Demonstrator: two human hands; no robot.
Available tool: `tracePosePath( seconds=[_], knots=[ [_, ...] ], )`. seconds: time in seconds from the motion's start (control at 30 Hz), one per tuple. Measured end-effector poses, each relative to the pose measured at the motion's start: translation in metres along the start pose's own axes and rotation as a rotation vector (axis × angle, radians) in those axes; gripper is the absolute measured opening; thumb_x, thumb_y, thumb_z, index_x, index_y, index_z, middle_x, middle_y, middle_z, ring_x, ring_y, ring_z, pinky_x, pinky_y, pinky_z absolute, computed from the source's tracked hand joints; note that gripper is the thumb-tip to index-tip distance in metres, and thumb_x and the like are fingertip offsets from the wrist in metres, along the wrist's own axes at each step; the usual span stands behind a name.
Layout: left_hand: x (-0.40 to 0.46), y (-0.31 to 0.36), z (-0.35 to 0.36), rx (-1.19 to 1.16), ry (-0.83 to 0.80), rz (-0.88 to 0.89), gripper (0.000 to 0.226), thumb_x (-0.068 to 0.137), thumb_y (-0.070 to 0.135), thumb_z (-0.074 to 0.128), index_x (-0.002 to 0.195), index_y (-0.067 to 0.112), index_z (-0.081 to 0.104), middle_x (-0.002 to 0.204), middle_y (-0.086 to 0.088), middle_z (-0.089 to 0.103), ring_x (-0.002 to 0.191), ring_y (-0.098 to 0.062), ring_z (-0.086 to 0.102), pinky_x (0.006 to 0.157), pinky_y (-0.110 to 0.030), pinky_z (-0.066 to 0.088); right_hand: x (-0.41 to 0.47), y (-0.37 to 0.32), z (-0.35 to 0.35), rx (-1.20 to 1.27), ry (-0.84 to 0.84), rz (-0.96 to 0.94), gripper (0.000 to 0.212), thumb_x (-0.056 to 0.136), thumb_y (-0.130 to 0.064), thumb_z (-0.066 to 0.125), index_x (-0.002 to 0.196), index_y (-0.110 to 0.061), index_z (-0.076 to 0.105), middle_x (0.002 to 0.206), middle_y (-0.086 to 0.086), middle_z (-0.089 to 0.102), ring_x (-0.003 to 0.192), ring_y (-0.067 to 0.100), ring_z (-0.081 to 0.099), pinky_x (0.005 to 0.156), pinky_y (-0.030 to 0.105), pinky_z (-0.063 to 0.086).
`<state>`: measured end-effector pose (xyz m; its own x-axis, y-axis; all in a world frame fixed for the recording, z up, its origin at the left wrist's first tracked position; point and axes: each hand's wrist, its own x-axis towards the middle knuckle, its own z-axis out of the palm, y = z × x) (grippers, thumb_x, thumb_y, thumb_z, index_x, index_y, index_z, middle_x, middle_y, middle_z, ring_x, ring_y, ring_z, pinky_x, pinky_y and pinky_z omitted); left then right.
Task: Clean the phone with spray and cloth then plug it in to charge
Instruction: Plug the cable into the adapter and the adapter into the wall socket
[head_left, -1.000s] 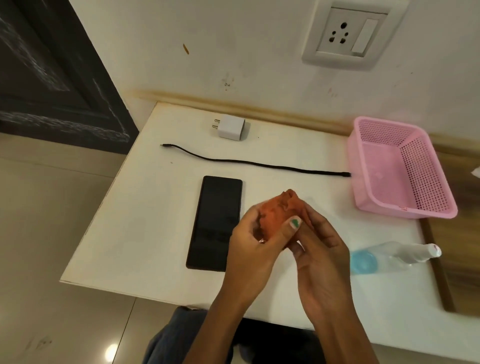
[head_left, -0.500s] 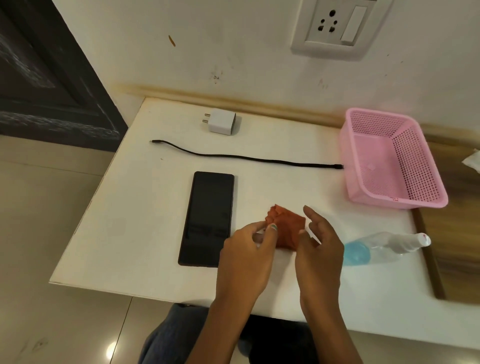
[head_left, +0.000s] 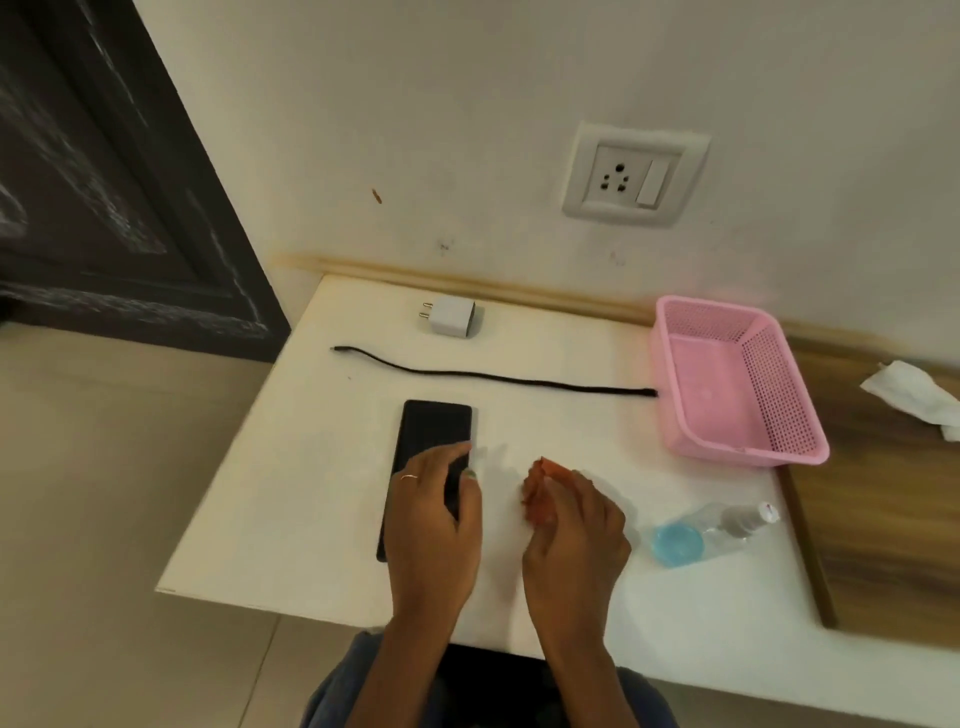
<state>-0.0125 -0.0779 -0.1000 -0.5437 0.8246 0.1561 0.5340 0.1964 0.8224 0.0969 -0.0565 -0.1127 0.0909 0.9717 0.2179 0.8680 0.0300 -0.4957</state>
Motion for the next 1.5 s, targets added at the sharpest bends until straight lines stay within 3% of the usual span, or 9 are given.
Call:
tracePosePath(
  seconds=[0.33,0.5,0.63,0.73,0.83,1.0,1.07,1.23,1.5],
  knots=[
    [0.052,-0.059,-0.046,0.229,0.052,-0.085,0.038,0.096,0.028,0.049,0.132,0.016,0.052,0.141,-0.010,0.049,0.129,-0.030,0.044,0.104,-0.043,0.038,-0.002,-0.011,0.007,0.061,-0.035,-0.220,0.038,0.067,0.007,0.071,0.100,-0.011,0.069,0.107,0.010,0.067,0.103,0.031,0.061,0.086,0.047,0.050],
    [0.046,-0.093,-0.048,0.378,-0.069,-0.027,0.049,0.094,0.036,0.049,0.137,0.013,0.047,0.146,-0.011,0.044,0.135,-0.032,0.040,0.111,-0.048,0.033,0.040,-0.022,0.004,-0.087,-0.030,-0.373,0.042,0.067,0.004,0.061,0.103,-0.017,0.067,0.105,0.004,0.065,0.098,0.027,0.059,0.083,0.034,0.041],
    [0.044,-0.100,-0.044,0.448,-0.068,0.016,0.058,0.091,0.049,0.044,0.141,0.019,0.043,0.150,-0.008,0.039,0.138,-0.030,0.036,0.112,-0.046,0.031,0.090,-0.039,0.012,-0.051,-0.048,-0.428,0.034,0.074,-0.001,0.057,0.105,-0.012,0.065,0.104,0.009,0.062,0.096,0.031,0.057,0.080,0.039,0.040],
    [0.043,-0.100,-0.045,0.427,-0.087,0.017,0.063,0.088,0.053,0.039,0.143,0.023,0.038,0.153,-0.005,0.034,0.142,-0.026,0.028,0.115,-0.045,0.026,0.129,-0.057,0.029,-0.102,-0.262,-0.351,0.040,0.085,-0.018,0.056,0.125,-0.013,0.053,0.123,0.012,0.051,0.113,0.032,0.048,0.090,0.043,0.036],
    [0.043,-0.104,-0.046,0.445,-0.108,0.017,0.063,0.088,0.055,0.038,0.145,0.026,0.034,0.156,-0.002,0.029,0.144,-0.024,0.023,0.117,-0.045,0.023,0.159,-0.078,0.050,-0.100,-0.428,-0.228,0.064,0.085,-0.037,0.061,0.139,-0.016,0.034,0.142,0.010,0.034,0.130,0.030,0.034,0.101,0.045,0.029],
    [0.044,-0.104,-0.043,0.426,-0.108,-0.007,0.065,0.088,0.059,0.037,0.145,0.029,0.032,0.158,0.001,0.023,0.146,-0.022,0.018,0.119,-0.043,0.016,0.191,-0.106,0.080,0.039,-0.522,-0.118,0.089,0.077,-0.047,0.068,0.145,-0.015,0.020,0.150,0.008,0.025,0.136,0.030,0.026,0.108,0.050,0.026],
    [0.044,-0.102,-0.043,0.423,-0.102,0.001,0.066,0.087,0.059,0.036,0.145,0.029,0.032,0.158,0.001,0.023,0.146,-0.023,0.018,0.119,-0.044,0.015,0.196,-0.107,0.087,0.055,-0.571,-0.105,0.090,0.074,-0.049,0.070,0.144,-0.016,0.025,0.148,0.008,0.028,0.134,0.031,0.029,0.107,0.051,0.029],
    [0.045,-0.102,-0.043,0.441,-0.062,-0.002,0.064,0.087,0.060,0.037,0.142,0.028,0.036,0.156,-0.001,0.027,0.145,-0.025,0.022,0.119,-0.048,0.011,0.184,-0.110,0.100,-0.145,-0.446,-0.084,0.071,0.075,-0.051,0.066,0.131,-0.013,0.043,0.133,0.013,0.038,0.124,0.033,0.039,0.100,0.048,0.037],
    [0.044,-0.097,-0.045,0.418,0.000,0.010,0.064,0.082,0.062,0.039,0.136,0.029,0.044,0.151,-0.003,0.039,0.139,-0.030,0.034,0.114,-0.055,0.011,0.146,-0.112,0.086,0.121,-0.356,-0.024,0.066,0.064,-0.039,0.075,0.121,-0.016,0.051,0.120,0.006,0.051,0.112,0.026,0.051,0.093,0.048,0.043]
  ],
)
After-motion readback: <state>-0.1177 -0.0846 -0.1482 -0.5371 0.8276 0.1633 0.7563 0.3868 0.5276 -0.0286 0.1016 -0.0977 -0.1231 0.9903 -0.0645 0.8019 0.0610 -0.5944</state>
